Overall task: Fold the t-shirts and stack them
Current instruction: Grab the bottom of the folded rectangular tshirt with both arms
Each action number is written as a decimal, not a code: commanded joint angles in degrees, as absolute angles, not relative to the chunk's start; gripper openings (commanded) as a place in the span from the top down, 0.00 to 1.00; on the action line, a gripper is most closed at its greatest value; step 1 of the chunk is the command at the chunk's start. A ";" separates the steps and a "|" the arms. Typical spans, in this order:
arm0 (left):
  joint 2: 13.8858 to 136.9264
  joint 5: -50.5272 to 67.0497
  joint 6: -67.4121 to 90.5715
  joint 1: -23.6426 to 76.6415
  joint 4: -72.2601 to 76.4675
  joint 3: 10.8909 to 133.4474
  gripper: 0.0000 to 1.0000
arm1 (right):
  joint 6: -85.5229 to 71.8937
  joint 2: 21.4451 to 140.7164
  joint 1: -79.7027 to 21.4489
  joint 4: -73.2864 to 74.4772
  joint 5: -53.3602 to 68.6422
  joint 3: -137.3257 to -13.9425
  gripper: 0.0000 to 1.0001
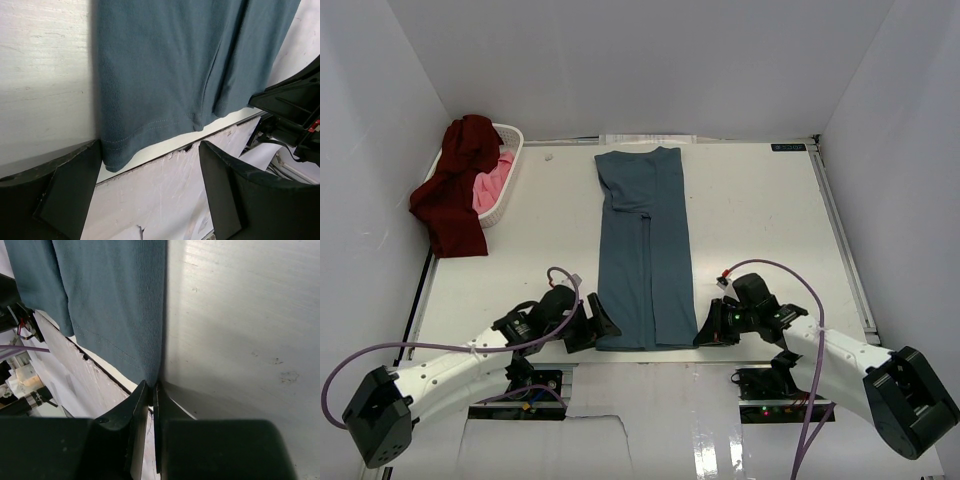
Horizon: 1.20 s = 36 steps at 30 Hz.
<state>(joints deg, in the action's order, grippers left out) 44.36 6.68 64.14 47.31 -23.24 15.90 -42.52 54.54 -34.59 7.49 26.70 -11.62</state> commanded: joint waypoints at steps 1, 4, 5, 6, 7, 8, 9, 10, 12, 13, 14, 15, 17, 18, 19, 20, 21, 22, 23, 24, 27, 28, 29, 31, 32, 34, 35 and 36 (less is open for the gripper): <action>43.51 6.50 64.42 47.81 -29.00 11.78 0.11 | -42.80 53.61 -35.16 8.70 24.52 -10.46 0.89; 42.80 6.94 65.47 48.34 -29.18 10.81 0.18 | -43.24 54.14 -35.59 8.09 24.61 -10.37 0.89; 42.80 7.20 65.83 48.25 -29.27 10.55 0.19 | -43.33 54.31 -35.68 7.91 24.52 -10.37 0.89; 42.98 7.64 66.00 48.43 -29.18 9.76 0.20 | -43.33 54.84 -35.68 7.56 24.52 -10.55 0.89; 43.07 7.73 66.18 48.34 -29.18 9.41 0.21 | -43.33 55.19 -35.86 7.30 24.52 -10.63 0.89; 43.24 7.82 66.27 48.34 -29.09 9.23 0.22 | -43.33 55.63 -35.95 7.12 24.52 -10.72 0.89; 43.33 7.82 66.27 48.34 -29.09 8.97 0.23 | -43.33 56.50 -36.21 6.51 24.61 -10.90 0.89; 43.50 7.65 66.27 48.34 -29.09 8.88 0.24 | -43.42 56.95 -36.30 6.24 24.70 -10.99 0.89; 43.51 7.47 66.18 48.43 -29.18 8.96 0.28 | -43.33 57.91 -36.74 5.80 24.70 -11.25 0.89; 43.42 7.12 66.27 48.43 -29.27 9.14 0.35 | -43.42 58.18 -37.09 5.37 24.70 -11.42 0.89; 43.33 6.86 66.44 48.43 -29.35 9.23 0.37 | -43.50 58.36 -37.18 5.19 24.70 -11.51 0.90; 43.42 6.68 66.53 48.43 -29.62 9.40 0.40 | -43.51 58.71 -37.26 5.01 24.70 -11.60 0.90; 43.24 5.98 66.88 48.43 -30.41 9.23 0.40 | -43.24 59.24 -37.53 5.10 24.61 -12.04 0.90; 43.33 5.89 67.41 48.43 -30.76 9.23 0.39 | -42.98 59.59 -37.53 5.18 24.61 -12.22 0.90; 43.33 5.89 67.50 48.43 -30.94 9.14 0.39 | -42.98 59.76 -37.53 5.36 24.61 -12.39 0.90; 43.33 5.63 67.76 48.51 -31.20 8.97 0.37 | -42.80 59.77 -37.53 5.54 24.52 -12.48 0.90; 43.33 5.36 68.29 48.52 -31.90 8.96 0.37 | -42.63 59.68 -37.53 5.80 24.43 -12.65 0.90; 43.33 5.10 68.55 48.52 -32.17 8.88 0.37 | -42.63 59.42 -37.44 6.24 24.17 -12.74 0.90; 43.33 5.10 68.73 48.43 -32.25 8.70 0.36 | -42.54 59.15 -37.53 7.28 23.56 -13.09 0.90; 43.07 5.01 68.73 48.43 -32.43 8.61 0.36 | -42.28 58.45 -37.53 8.08 23.21 -13.44 0.90; 41.84 4.66 69.43 48.43 -32.61 8.44 0.36 | -41.40 57.05 -37.53 11.33 21.80 -14.50 0.91; 41.40 4.48 69.52 48.51 -32.78 8.35 0.36 | -41.22 56.61 -37.53 12.03 21.36 -14.68 0.91; 41.22 4.40 69.61 48.43 -32.87 8.44 0.36 | -41.13 56.25 -37.62 12.74 21.36 -14.76 0.91; 41.39 4.04 69.52 48.43 -33.05 8.70 0.38 | -41.05 55.11 -37.53 13.97 21.01 -14.77 0.91; 41.74 3.96 69.61 48.43 -33.05 8.79 0.40 | -41.04 54.85 -37.62 14.15 20.92 -14.68 0.91; 42.27 3.69 69.52 48.43 -32.96 9.14 0.61 | -41.13 54.32 -37.53 14.24 21.00 -14.06 0.91; 42.62 3.60 69.35 48.43 -32.87 9.14 0.67 | -41.13 54.23 -37.53 14.24 21.01 -13.98 0.91; 43.06 3.52 69.43 48.51 -32.87 9.23 0.68 | -41.05 54.40 -37.53 14.15 21.01 -13.80 0.91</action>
<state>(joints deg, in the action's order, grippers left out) 41.01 7.90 69.95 48.18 -25.04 11.35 -42.61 54.54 -37.26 10.61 23.20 -13.45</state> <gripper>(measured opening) 0.333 0.101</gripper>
